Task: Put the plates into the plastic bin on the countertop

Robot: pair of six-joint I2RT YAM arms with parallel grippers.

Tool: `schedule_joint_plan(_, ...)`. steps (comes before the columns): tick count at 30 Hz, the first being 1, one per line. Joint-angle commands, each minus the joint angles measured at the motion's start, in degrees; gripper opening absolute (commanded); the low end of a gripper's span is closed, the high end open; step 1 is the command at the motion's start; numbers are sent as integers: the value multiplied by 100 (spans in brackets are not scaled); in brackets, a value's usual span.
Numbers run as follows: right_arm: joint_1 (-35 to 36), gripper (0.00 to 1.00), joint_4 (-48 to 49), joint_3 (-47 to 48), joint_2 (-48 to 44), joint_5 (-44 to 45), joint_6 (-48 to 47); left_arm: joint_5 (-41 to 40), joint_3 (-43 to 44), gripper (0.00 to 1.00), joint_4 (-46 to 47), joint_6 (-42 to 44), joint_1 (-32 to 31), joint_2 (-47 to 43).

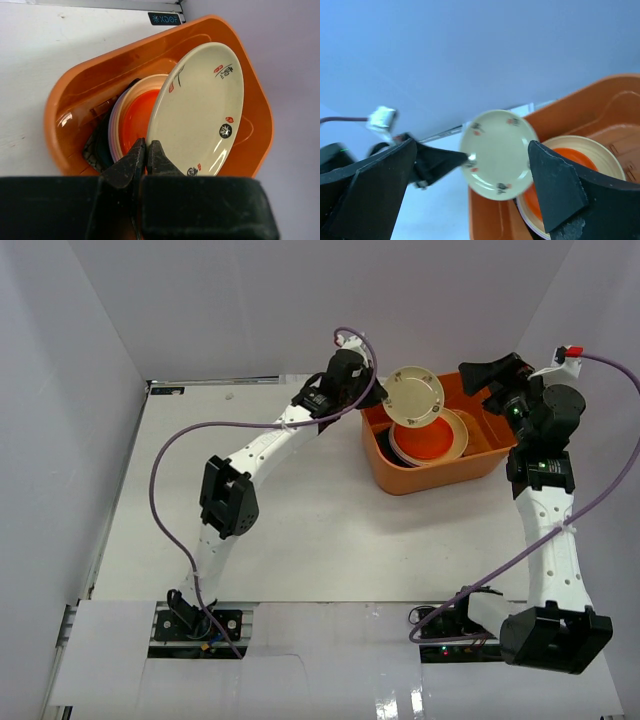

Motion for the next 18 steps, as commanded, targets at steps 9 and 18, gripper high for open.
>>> schedule_joint_plan(9,286,96,343,-570,-617,-484,31,331,1462,0,-478,-276,-147,1319)
schedule_joint_plan(18,523,95,317,-764,-688,-317,-66,770,1383,75,-66,-162,-235,1304)
